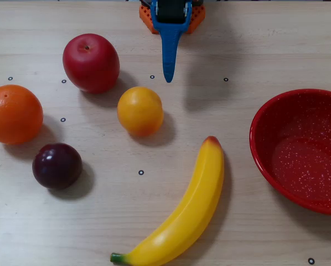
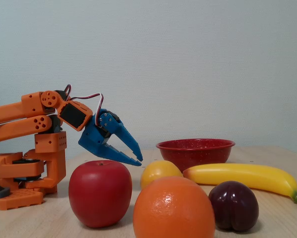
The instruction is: Put plum in the red bowl.
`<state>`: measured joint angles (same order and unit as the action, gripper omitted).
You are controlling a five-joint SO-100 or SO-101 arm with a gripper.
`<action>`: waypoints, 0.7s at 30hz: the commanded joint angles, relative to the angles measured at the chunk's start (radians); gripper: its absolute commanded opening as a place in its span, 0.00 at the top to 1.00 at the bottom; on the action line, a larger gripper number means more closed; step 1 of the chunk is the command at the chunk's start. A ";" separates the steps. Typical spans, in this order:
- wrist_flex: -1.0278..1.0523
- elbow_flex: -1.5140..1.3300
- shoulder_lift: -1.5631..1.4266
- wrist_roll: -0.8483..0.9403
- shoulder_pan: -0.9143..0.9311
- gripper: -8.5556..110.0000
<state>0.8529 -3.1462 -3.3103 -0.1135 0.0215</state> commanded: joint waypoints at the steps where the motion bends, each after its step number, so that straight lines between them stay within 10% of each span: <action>1: 0.011 -0.031 -0.012 0.023 -0.011 0.93; 21: 0.359 0.417 0.175 0.175 0.034 0.93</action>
<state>1.1904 -2.8517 -3.1692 0.0368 0.0307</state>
